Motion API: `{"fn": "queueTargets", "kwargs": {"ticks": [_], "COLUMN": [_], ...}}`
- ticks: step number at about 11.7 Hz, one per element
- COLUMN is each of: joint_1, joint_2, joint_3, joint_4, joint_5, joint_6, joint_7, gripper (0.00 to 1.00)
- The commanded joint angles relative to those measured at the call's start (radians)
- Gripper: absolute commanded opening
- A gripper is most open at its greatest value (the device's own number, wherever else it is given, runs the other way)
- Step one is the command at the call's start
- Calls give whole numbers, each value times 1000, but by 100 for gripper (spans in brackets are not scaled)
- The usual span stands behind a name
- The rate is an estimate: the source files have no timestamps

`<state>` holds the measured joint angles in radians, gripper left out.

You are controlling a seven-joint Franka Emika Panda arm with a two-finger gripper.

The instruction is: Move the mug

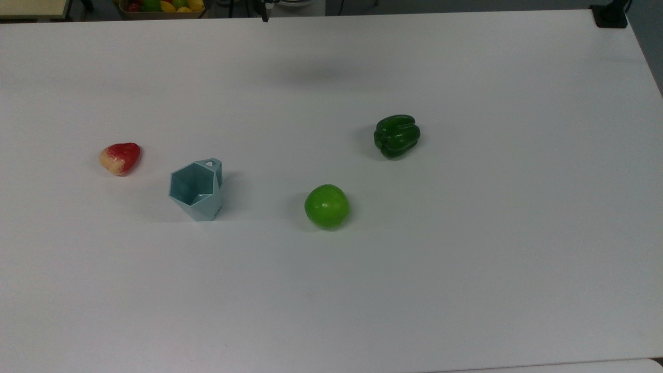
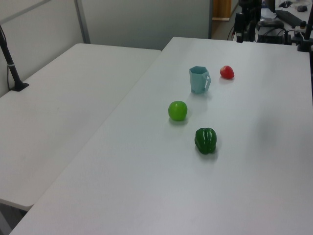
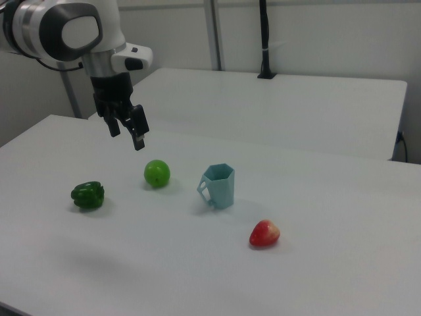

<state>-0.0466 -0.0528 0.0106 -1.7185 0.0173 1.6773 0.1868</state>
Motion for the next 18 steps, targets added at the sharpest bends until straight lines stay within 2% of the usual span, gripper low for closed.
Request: {"fn": "queueTargets", "kwargs": {"ticks": [1,10,13,16,18], "joint_1": [4,-19,-35,-53,-53], "joint_2": [-21,-15,16,53,74], "joint_3": [-9,-12,-53,-55,-54], "joint_4": [-7,-1,-9,-15,-52], "joint_5": [-10,-10,-8,-7,-10], "joint_6": [-18,11,177,222,277], "joint_7": [-38,-38,-24,-1,67], "gripper": [100,100,100,100,100]}}
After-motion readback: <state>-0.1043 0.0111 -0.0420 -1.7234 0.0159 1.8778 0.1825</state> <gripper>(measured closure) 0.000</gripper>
